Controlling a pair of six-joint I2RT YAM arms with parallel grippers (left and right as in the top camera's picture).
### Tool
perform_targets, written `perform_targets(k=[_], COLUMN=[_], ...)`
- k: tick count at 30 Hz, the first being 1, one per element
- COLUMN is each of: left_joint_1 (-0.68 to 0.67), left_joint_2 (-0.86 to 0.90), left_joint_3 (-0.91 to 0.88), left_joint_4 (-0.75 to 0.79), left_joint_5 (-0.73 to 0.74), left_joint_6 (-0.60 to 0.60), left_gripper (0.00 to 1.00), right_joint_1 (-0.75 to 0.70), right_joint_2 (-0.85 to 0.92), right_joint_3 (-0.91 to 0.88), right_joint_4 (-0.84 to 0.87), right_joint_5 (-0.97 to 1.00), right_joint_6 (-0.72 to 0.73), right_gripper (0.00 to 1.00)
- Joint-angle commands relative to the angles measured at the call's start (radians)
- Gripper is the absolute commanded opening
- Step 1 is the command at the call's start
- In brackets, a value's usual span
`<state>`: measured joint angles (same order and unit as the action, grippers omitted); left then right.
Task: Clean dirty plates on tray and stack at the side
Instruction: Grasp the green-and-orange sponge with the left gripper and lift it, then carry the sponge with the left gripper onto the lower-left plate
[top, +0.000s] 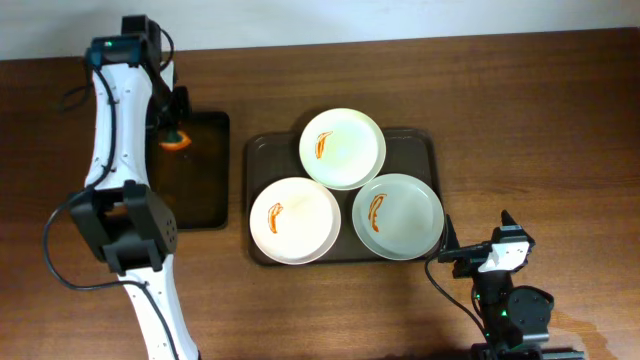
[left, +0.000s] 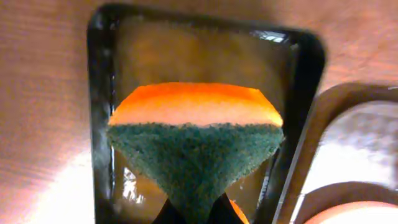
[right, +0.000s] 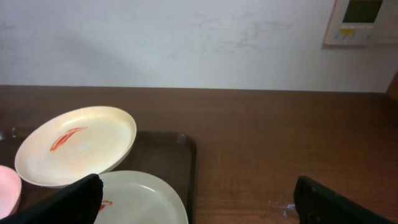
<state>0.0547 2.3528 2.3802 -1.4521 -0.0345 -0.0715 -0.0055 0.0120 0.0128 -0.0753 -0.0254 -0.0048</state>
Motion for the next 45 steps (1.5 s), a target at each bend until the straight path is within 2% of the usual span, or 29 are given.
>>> perform_targets(k=[1, 3, 4, 6, 8, 10, 13, 14, 16, 19, 20, 21, 23, 26, 27, 28, 30, 32, 35, 36, 38, 40, 42, 43, 45], left_joint_1=[0.0, 0.001, 0.001, 0.007, 0.007, 0.007, 0.007, 0.008, 0.021, 0.031, 0.031, 0.032, 0.031, 0.038, 0.046, 0.059, 0.056, 0.045, 0.014, -0.001, 0.0, 0.0, 0.0, 0.0, -0.001], left_joint_2=[0.004, 0.004, -0.006, -0.089, -0.19, -0.219, -0.172, -0.172, -0.188, -0.254, -0.269, -0.269, -0.209, -0.148, -0.154, -0.169, -0.251, -0.253, -0.21, -0.201, -0.201, -0.216, -0.254, -0.294, -0.365], left_joint_3=[-0.083, -0.24, -0.223, -0.045, 0.089, 0.081, -0.293, -0.328, -0.25, 0.133, 0.204, 0.196, 0.031, -0.338, -0.307, -0.184, 0.194, 0.201, 0.015, -0.2, -0.28, -0.198, 0.027, 0.131, 0.166], left_joint_4=[0.097, 0.179, 0.157, 0.063, 0.043, 0.05, 0.164, 0.167, 0.113, -0.047, -0.066, -0.08, -0.085, 0.046, 0.015, -0.056, -0.176, -0.178, -0.166, -0.051, -0.039, -0.111, -0.235, -0.236, -0.234], left_joint_5=[0.144, 0.193, 0.196, 0.2, 0.196, 0.196, 0.136, 0.135, 0.135, 0.136, 0.135, 0.135, 0.135, 0.097, 0.09, 0.092, 0.235, 0.226, 0.217, 0.176, 0.177, 0.177, 0.203, 0.291, 0.385], left_joint_6=[0.025, 0.03, 0.076, 0.087, 0.088, 0.088, 0.087, 0.087, 0.087, 0.087, 0.087, 0.087, 0.087, 0.087, 0.087, 0.086, 0.087, 0.087, 0.087, 0.083, 0.061, 0.061, 0.061, 0.061, 0.061], left_gripper=[0.0, 0.0, 0.0, 0.0, 0.0, 0.0, 0.0, 0.0, 0.0, 0.0, 0.0, 0.0, 0.0, 0.0, 0.0, 0.0, 0.0, 0.0, 0.0, 0.0, 0.0, 0.0, 0.0, 0.0, 0.0], right_joint_1=[0.005, 0.005, 0.005, 0.005, 0.005, 0.005, 0.005, 0.005, 0.005, 0.005, 0.005, 0.005, 0.005, 0.005, 0.005, 0.005, 0.005, 0.005, 0.005, 0.005, 0.005, 0.005, 0.005, 0.005, 0.005], right_joint_2=[-0.005, -0.005, -0.005, -0.005, -0.005, -0.005, -0.005, -0.005, -0.005, -0.005, -0.005, -0.005, -0.005, -0.005, -0.005, -0.005, -0.005, -0.005, -0.005, -0.005, -0.005, -0.005, -0.005, -0.005, -0.005], right_joint_3=[-0.007, -0.007, -0.007, -0.007, -0.007, -0.007, -0.007, -0.007, -0.007, -0.007, -0.007, -0.007, -0.007, -0.007, -0.007, -0.007, -0.007, -0.007, -0.007, -0.007, -0.007, -0.007, -0.007, -0.007, -0.007], right_joint_4=[-0.003, -0.003, -0.003, -0.003, -0.003, -0.003, -0.003, -0.003, -0.003, -0.003, -0.003, -0.003, -0.003, -0.003, -0.003, -0.003, -0.003, -0.003, -0.003, -0.003, -0.003, -0.003, -0.003, -0.003, -0.003], right_joint_5=[0.008, 0.008, 0.008, 0.008, 0.008, 0.008, 0.008, 0.008, 0.008, 0.008, 0.008, 0.008, 0.008, 0.008, 0.008, 0.008, 0.008, 0.008, 0.008, 0.008, 0.008, 0.008, 0.008, 0.008, 0.008], right_joint_6=[-0.006, -0.006, -0.006, -0.006, -0.006, -0.006, -0.006, -0.006, -0.006, -0.006, -0.006, -0.006, -0.006, -0.006, -0.006, -0.006, -0.006, -0.006, -0.006, -0.006, -0.006, -0.006, -0.006, -0.006, -0.006], right_gripper=[0.98, 0.98, 0.98, 0.98, 0.98, 0.98, 0.98, 0.98, 0.98, 0.98, 0.98, 0.98, 0.98, 0.98, 0.99, 0.98, 0.98, 0.98, 0.98, 0.98, 0.98, 0.98, 0.98, 0.98, 0.98])
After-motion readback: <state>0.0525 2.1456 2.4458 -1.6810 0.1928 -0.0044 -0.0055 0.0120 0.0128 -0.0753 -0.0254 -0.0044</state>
